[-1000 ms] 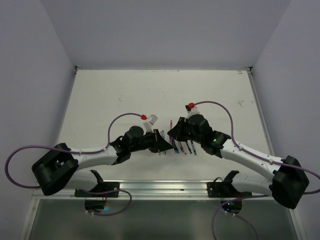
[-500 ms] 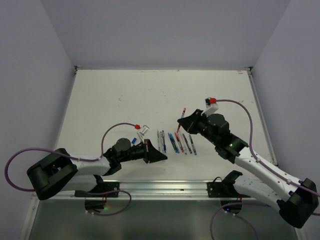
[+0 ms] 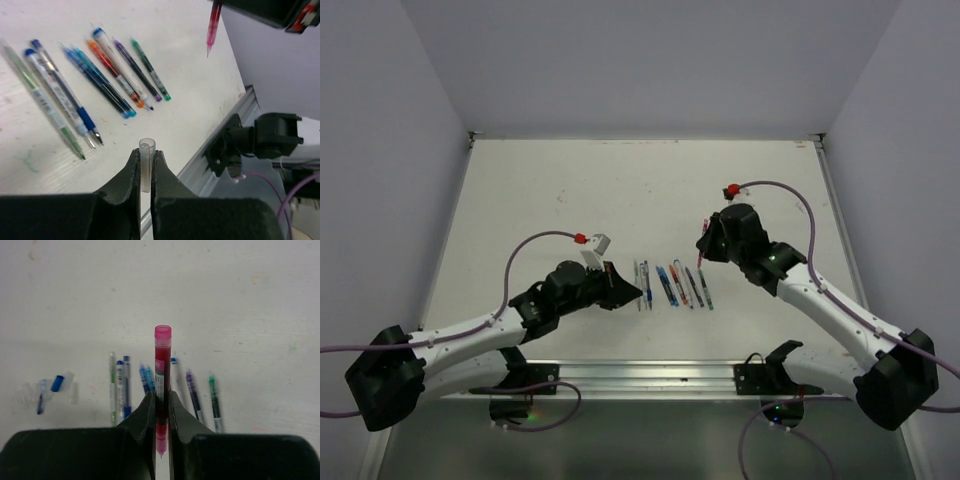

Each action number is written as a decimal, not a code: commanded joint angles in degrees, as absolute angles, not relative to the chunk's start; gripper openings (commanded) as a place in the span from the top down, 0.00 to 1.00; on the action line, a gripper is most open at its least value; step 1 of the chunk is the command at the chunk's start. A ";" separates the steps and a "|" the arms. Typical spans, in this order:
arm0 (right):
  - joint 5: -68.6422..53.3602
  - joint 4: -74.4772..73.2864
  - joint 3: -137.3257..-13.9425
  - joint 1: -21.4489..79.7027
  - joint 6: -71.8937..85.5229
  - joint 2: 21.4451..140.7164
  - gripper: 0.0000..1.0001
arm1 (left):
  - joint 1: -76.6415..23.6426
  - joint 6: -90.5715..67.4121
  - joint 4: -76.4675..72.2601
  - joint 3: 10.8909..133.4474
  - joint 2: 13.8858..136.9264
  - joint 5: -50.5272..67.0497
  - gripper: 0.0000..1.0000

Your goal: Open the pen caps

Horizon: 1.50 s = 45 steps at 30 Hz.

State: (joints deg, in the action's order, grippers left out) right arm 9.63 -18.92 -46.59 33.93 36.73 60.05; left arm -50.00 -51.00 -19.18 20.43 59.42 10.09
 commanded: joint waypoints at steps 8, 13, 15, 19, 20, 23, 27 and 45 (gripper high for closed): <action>11.86 -37.09 -55.11 31.55 22.86 76.99 1.00 | -49.40 -42.98 7.73 26.45 47.03 -10.72 1.00; 14.76 -37.88 -54.41 31.11 21.10 79.27 1.00 | -49.31 -42.98 8.18 26.02 47.81 -10.72 1.00; 14.50 -37.71 -54.23 31.11 20.74 80.68 1.00 | -49.31 -43.15 7.56 25.58 48.78 -10.55 1.00; 13.45 -35.60 -52.48 30.94 20.57 83.05 1.00 | -49.31 -43.24 6.16 25.22 49.74 -10.02 1.00; 13.53 -34.81 -52.21 30.94 20.65 83.67 1.00 | -49.31 -43.16 6.07 25.31 50.09 -10.02 1.00; 13.10 -32.61 -50.98 31.03 21.00 85.95 1.00 | -49.31 -42.98 6.15 25.49 50.36 -10.02 1.00; 12.66 -30.41 -49.75 30.94 21.80 88.76 1.00 | -49.22 -42.72 6.42 25.49 50.10 -10.37 1.00; 12.21 -28.30 -48.16 30.94 23.38 90.00 0.59 | -48.25 -43.33 4.83 26.72 57.56 -14.15 1.00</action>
